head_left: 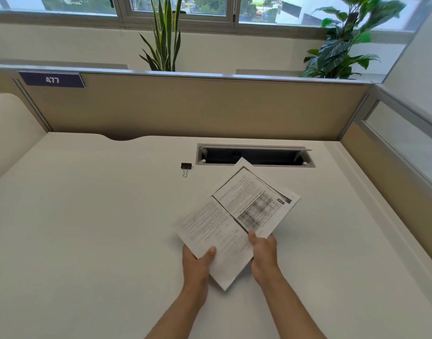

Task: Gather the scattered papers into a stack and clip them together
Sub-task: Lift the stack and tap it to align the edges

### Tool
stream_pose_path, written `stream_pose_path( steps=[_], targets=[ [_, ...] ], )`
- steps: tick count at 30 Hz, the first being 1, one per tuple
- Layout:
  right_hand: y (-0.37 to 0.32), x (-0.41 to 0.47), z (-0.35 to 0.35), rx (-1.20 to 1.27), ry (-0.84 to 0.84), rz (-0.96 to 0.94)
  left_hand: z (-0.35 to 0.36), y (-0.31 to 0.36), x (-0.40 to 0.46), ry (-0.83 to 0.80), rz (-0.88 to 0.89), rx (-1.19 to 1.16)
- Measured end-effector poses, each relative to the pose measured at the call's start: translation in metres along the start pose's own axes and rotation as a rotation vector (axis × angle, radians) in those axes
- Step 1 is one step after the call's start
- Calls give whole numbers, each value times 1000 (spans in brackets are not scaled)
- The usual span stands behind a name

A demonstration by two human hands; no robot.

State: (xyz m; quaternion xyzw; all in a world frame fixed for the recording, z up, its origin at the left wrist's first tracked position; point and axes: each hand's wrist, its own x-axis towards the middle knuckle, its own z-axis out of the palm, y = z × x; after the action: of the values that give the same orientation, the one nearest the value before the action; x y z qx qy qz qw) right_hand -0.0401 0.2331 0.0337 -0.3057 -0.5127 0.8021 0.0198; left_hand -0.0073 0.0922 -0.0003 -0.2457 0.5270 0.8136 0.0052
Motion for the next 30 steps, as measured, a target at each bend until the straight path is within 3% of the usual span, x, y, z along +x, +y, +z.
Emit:
stream_pose_path(
  steps=[3,6,8,12,15,20,22,24,30],
  targets=[
    [-13,11,-9,-105,-29,-33,-8,25,16,122,-3,-36],
    [-32,18,-16,-226,-140,-125,-18,61,33,112,150,268],
    [-47,18,-17,-315,-247,-197,-19,86,43,1,231,450],
    [-72,15,-10,-445,-397,-274,-3,132,48,-293,176,483],
    [-88,10,3,-524,-455,-348,13,152,43,-360,283,478],
    [-111,-2,25,-511,-395,-563,40,166,25,-244,658,382],
    [-112,-1,30,-479,-348,-662,44,165,24,-197,734,351],
    [-103,4,30,-452,-301,-704,41,155,28,-170,738,363],
    [-44,12,22,-449,-183,-582,24,102,34,-66,553,381]
  ],
)
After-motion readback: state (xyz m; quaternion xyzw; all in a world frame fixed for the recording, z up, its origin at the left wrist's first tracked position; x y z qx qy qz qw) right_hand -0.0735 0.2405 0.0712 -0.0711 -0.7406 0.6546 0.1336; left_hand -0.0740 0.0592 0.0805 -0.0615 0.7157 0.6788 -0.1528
